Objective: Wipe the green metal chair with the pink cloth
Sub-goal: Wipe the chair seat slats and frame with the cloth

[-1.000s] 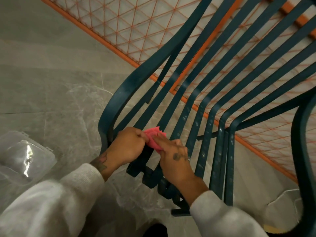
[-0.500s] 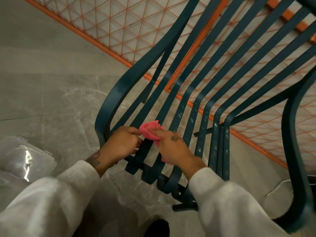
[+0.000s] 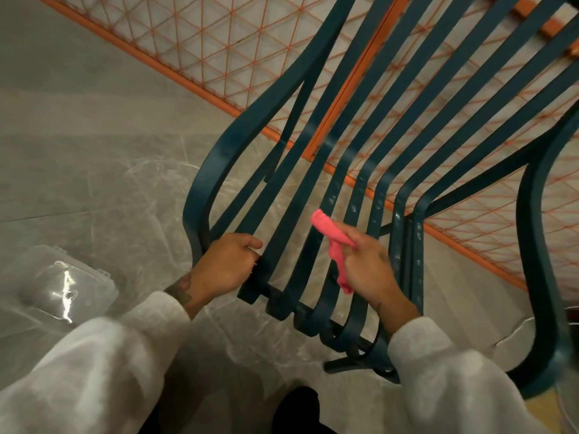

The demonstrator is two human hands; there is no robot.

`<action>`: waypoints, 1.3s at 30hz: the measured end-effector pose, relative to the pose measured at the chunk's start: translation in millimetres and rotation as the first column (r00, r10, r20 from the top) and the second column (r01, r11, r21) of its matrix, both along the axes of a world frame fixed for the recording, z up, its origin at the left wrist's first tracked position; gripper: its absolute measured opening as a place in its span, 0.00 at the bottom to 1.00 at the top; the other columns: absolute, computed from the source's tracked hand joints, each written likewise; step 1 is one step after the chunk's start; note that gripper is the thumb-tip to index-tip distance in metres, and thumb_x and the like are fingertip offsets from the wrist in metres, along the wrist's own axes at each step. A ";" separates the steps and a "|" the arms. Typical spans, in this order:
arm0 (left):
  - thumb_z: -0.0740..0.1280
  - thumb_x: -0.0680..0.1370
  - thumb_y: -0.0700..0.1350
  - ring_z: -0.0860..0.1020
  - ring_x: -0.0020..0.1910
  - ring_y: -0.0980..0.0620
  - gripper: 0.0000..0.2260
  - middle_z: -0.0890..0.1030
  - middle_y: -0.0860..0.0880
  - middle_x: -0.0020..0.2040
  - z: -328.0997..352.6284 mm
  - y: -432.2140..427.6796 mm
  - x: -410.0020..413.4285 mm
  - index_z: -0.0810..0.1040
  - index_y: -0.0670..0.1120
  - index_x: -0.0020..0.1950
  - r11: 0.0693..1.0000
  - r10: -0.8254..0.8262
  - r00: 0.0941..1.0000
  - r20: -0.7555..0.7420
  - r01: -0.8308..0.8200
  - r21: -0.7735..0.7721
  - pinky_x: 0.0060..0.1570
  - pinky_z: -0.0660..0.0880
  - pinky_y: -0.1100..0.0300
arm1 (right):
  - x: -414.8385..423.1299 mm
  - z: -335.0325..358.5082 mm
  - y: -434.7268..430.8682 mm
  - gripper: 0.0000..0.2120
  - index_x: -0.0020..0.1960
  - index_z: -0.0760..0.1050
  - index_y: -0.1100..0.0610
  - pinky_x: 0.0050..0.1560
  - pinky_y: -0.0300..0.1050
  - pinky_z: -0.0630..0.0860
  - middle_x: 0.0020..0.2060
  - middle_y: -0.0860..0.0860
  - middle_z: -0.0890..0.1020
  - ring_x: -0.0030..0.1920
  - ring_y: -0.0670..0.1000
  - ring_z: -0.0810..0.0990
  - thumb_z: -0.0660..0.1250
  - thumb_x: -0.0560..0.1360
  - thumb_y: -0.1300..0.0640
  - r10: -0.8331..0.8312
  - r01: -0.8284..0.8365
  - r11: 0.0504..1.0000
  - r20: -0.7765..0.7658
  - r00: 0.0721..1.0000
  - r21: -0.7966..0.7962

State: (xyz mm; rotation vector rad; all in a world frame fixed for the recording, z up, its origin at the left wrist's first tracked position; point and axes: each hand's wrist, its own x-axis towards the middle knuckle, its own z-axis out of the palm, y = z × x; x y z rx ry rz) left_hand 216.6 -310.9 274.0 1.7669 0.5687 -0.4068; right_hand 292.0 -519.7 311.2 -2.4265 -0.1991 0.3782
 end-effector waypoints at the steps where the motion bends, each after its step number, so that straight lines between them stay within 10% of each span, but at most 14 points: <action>1: 0.57 0.82 0.39 0.78 0.60 0.46 0.15 0.78 0.45 0.63 -0.1 -0.3 0.3 0.75 0.48 0.66 1.000 -0.006 1.000 -0.003 0.006 0.007 0.64 0.73 0.52 | 0.9 -8.6 1.5 0.21 0.72 0.68 0.41 0.40 0.43 0.83 0.56 0.50 0.79 0.43 0.49 0.79 0.57 0.84 0.60 0.080 -0.078 0.992 0.024 0.996 -0.096; 4: 0.57 0.82 0.40 0.77 0.62 0.45 0.15 0.77 0.46 0.63 -1.7 0.6 1.6 0.75 0.49 0.66 1.000 -0.013 1.000 -0.012 0.013 0.019 0.65 0.72 0.50 | -7.3 -36.7 7.7 0.29 0.77 0.61 0.46 0.74 0.52 0.65 0.76 0.48 0.66 0.70 0.54 0.69 0.59 0.80 0.67 0.256 -0.222 0.887 0.032 0.966 -0.404; 8: 0.59 0.81 0.40 0.77 0.61 0.45 0.14 0.78 0.46 0.62 -4.2 2.5 1.3 0.76 0.48 0.65 1.000 0.003 1.000 -0.002 -0.003 -0.010 0.66 0.71 0.46 | -59.1 -44.4 6.7 0.28 0.75 0.68 0.47 0.70 0.48 0.64 0.76 0.44 0.66 0.70 0.54 0.69 0.56 0.78 0.65 0.308 -0.239 0.891 0.126 0.943 -0.386; 13: 0.59 0.81 0.40 0.76 0.63 0.45 0.14 0.77 0.46 0.65 -8.9 0.4 -0.4 0.77 0.48 0.64 1.000 -0.009 1.000 0.024 0.009 0.019 0.67 0.71 0.46 | -86.9 -35.5 -2.2 0.39 0.68 0.71 0.49 0.47 0.52 0.83 0.65 0.50 0.79 0.48 0.53 0.79 0.76 0.60 0.68 0.432 -0.311 0.834 0.189 0.882 -0.457; 17: 0.57 0.82 0.41 0.75 0.64 0.44 0.14 0.76 0.46 0.66 -7.9 -2.6 -0.9 0.76 0.48 0.65 0.998 -0.023 1.000 0.010 0.023 0.062 0.68 0.70 0.46 | -47.9 -29.5 14.1 0.31 0.79 0.57 0.48 0.76 0.53 0.59 0.79 0.45 0.56 0.74 0.57 0.63 0.62 0.79 0.62 0.411 -0.322 0.749 0.026 0.911 -0.579; 20: 0.57 0.82 0.40 0.75 0.64 0.45 0.15 0.76 0.45 0.66 -4.9 -3.7 -2.2 0.76 0.47 0.66 0.998 -0.014 1.000 0.007 0.013 0.063 0.67 0.70 0.46 | -50.5 -32.7 22.4 0.31 0.78 0.60 0.47 0.71 0.51 0.63 0.78 0.47 0.58 0.72 0.57 0.64 0.61 0.78 0.64 0.355 -0.286 0.827 0.056 0.933 -0.484; 25: 0.59 0.81 0.39 0.75 0.63 0.46 0.15 0.78 0.46 0.64 -5.1 0.2 -6.1 0.76 0.46 0.65 1.000 0.011 0.999 0.036 -0.011 0.004 0.67 0.71 0.47 | -101.0 -53.8 3.9 0.46 0.68 0.69 0.43 0.38 0.46 0.76 0.65 0.47 0.75 0.45 0.53 0.75 0.81 0.53 0.62 0.604 -0.394 0.690 0.182 0.776 -0.607; 27: 0.59 0.80 0.39 0.75 0.63 0.46 0.15 0.78 0.45 0.63 -4.3 1.0 -7.6 0.77 0.45 0.65 1.000 0.012 0.999 0.052 -0.012 -0.001 0.67 0.71 0.47 | -108.3 -62.6 7.7 0.48 0.72 0.69 0.46 0.44 0.53 0.78 0.70 0.49 0.72 0.53 0.57 0.78 0.83 0.55 0.57 0.699 -0.443 0.561 0.114 0.706 -0.699; 30: 0.58 0.81 0.38 0.75 0.63 0.47 0.15 0.77 0.46 0.64 -2.8 0.8 -9.9 0.76 0.44 0.66 1.000 -0.020 0.997 0.071 0.018 0.020 0.67 0.71 0.49 | -118.9 -71.8 22.4 0.38 0.79 0.56 0.58 0.70 0.59 0.64 0.79 0.59 0.55 0.75 0.64 0.59 0.71 0.75 0.56 0.866 -0.489 0.034 -0.218 0.450 -0.872; 34: 0.57 0.82 0.39 0.74 0.65 0.47 0.15 0.76 0.47 0.66 -5.6 0.1 -9.2 0.75 0.46 0.67 0.998 -0.049 0.996 0.072 0.045 0.051 0.68 0.70 0.48 | -120.0 -82.1 49.6 0.24 0.69 0.73 0.53 0.63 0.51 0.67 0.66 0.59 0.71 0.66 0.64 0.66 0.69 0.76 0.46 0.794 -0.267 -0.514 -0.570 0.213 -0.815; 39: 0.57 0.82 0.39 0.75 0.64 0.47 0.15 0.76 0.47 0.66 -11.4 2.2 -7.8 0.75 0.47 0.66 0.994 -0.083 0.993 0.088 0.076 0.079 0.67 0.71 0.48 | -119.9 -101.2 62.6 0.17 0.60 0.75 0.51 0.52 0.51 0.65 0.49 0.53 0.75 0.52 0.59 0.70 0.70 0.74 0.45 0.612 -0.212 -0.750 -0.779 0.137 -0.626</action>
